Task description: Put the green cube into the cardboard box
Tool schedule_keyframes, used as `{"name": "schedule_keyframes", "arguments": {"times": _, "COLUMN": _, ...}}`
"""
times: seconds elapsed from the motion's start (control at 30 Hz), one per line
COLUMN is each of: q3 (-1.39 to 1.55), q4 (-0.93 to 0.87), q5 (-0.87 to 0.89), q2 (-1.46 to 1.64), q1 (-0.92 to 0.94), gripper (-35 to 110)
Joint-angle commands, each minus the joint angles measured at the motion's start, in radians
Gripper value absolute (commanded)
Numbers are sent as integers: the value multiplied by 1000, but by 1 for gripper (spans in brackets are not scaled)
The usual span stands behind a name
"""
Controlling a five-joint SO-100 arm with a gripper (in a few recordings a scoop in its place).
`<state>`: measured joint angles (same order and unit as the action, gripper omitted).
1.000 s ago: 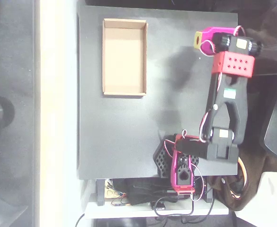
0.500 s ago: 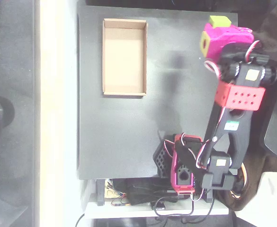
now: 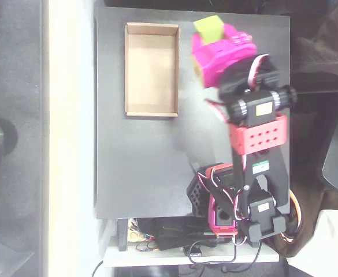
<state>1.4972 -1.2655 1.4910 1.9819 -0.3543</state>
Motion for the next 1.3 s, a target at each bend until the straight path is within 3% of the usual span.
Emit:
{"name": "schedule_keyframes", "arguments": {"times": 0.0, "q3": -26, "q4": 5, "q5": 3, "q2": 41, "q1": -81, "gripper": 15}}
{"name": "schedule_keyframes", "arguments": {"times": 0.3, "q3": -14, "q4": 5, "q5": 3, "q2": 12, "q1": -230, "gripper": 15}}
{"name": "schedule_keyframes", "arguments": {"times": 1.27, "q3": -29, "q4": 5, "q5": 3, "q2": -589, "q1": -255, "gripper": 15}}
